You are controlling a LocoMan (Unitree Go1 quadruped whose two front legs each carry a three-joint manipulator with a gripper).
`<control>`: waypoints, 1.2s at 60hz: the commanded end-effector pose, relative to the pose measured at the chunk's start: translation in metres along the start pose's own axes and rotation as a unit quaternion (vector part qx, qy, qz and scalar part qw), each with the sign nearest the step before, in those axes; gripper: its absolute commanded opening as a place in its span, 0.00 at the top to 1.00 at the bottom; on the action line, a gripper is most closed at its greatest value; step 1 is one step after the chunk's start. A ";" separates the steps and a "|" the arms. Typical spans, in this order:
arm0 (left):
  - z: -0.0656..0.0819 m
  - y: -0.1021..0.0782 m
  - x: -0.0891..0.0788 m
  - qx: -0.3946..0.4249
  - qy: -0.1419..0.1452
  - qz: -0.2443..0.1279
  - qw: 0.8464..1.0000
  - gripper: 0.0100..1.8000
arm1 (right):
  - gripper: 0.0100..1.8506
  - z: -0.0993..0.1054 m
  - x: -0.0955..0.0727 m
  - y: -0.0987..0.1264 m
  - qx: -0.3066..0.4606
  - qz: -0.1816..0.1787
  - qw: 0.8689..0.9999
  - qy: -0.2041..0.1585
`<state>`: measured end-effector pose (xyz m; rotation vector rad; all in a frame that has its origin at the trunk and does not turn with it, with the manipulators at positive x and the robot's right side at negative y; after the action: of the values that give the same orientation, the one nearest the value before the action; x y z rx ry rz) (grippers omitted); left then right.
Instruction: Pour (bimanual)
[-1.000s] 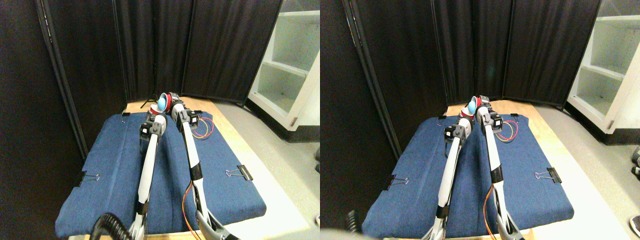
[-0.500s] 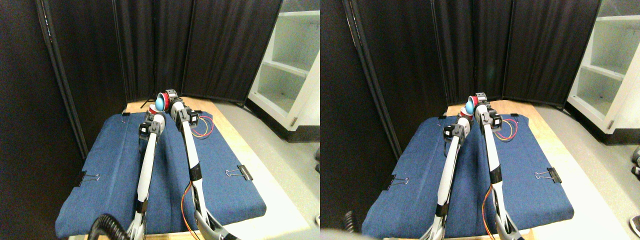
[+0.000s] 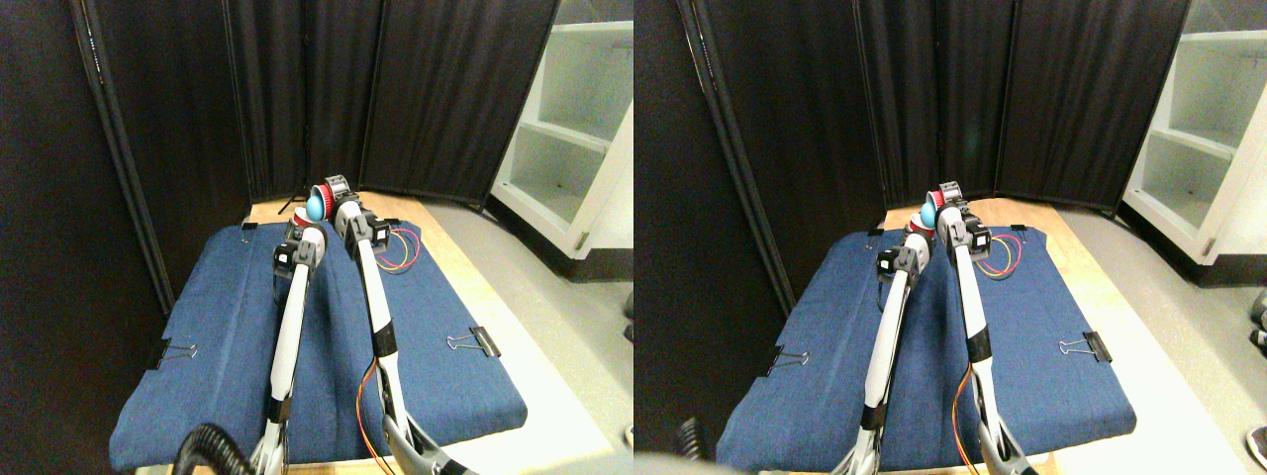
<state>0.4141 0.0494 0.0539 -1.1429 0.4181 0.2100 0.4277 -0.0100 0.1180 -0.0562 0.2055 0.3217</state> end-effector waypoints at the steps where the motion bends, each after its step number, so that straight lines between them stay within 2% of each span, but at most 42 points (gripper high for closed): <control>1: 0.004 -0.009 0.000 -0.010 -0.010 -0.031 0.999 0.82 | 0.82 0.000 0.006 0.001 -0.016 -0.003 1.000 -0.004; 4: 0.005 -0.008 0.000 -0.011 -0.015 -0.027 0.999 0.82 | 0.81 0.000 0.008 -0.001 -0.046 -0.011 0.999 -0.006; 18: 0.007 -0.009 0.004 -0.006 -0.011 -0.027 1.000 0.82 | 0.80 0.000 0.016 -0.004 -0.075 -0.009 0.997 -0.015; 32: 0.009 -0.008 0.009 -0.008 -0.011 -0.026 1.000 0.82 | 0.81 0.000 0.019 -0.004 -0.066 -0.008 0.998 -0.011; 35: 0.009 -0.008 0.009 -0.006 -0.013 -0.027 1.000 0.82 | 0.80 0.000 0.019 -0.004 -0.036 -0.025 0.999 -0.007; 41: 0.010 -0.007 0.010 -0.008 -0.013 -0.027 1.000 0.82 | 0.80 0.001 0.020 -0.009 0.025 -0.027 0.999 -0.009; 44: 0.010 -0.007 0.011 -0.007 -0.011 -0.029 0.999 0.82 | 0.80 0.000 0.023 -0.015 0.083 -0.025 0.996 -0.015; 48: 0.011 -0.007 0.012 -0.009 -0.011 -0.029 0.999 0.82 | 0.81 -0.001 0.024 -0.020 0.119 -0.033 0.992 -0.020; 54: 0.011 -0.008 0.013 -0.009 -0.012 -0.029 0.999 0.82 | 0.79 -0.003 0.023 -0.028 0.200 -0.060 0.977 -0.033; 57: 0.012 -0.008 0.013 -0.008 -0.009 -0.030 0.999 0.82 | 0.80 -0.004 0.023 -0.035 0.279 -0.068 0.957 -0.032; 60: 0.011 -0.009 0.013 -0.008 -0.010 -0.030 0.999 0.82 | 0.80 -0.005 0.023 -0.038 0.294 -0.074 0.952 -0.035; 62: 0.012 -0.009 0.013 -0.009 -0.011 -0.031 0.999 0.82 | 0.79 -0.007 0.023 -0.044 0.355 -0.070 0.932 -0.040; 66: 0.012 -0.010 0.014 -0.005 -0.011 -0.034 0.999 0.82 | 0.80 -0.012 0.024 -0.052 0.416 -0.082 0.904 -0.049; 67: 0.012 -0.010 0.014 -0.005 -0.011 -0.034 0.999 0.82 | 0.80 -0.014 0.024 -0.054 0.440 -0.086 0.893 -0.052; 70: 0.012 -0.010 0.014 -0.006 -0.009 -0.035 0.999 0.82 | 0.80 -0.016 0.023 -0.056 0.453 -0.092 0.885 -0.057; 72: 0.012 -0.010 0.013 -0.005 -0.007 -0.035 0.999 0.82 | 0.80 -0.021 0.022 -0.058 0.475 -0.090 0.873 -0.068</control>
<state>0.4281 0.0578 0.0538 -1.1555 0.3893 0.1994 0.4612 -0.0567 0.0912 0.8728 0.2681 -0.0048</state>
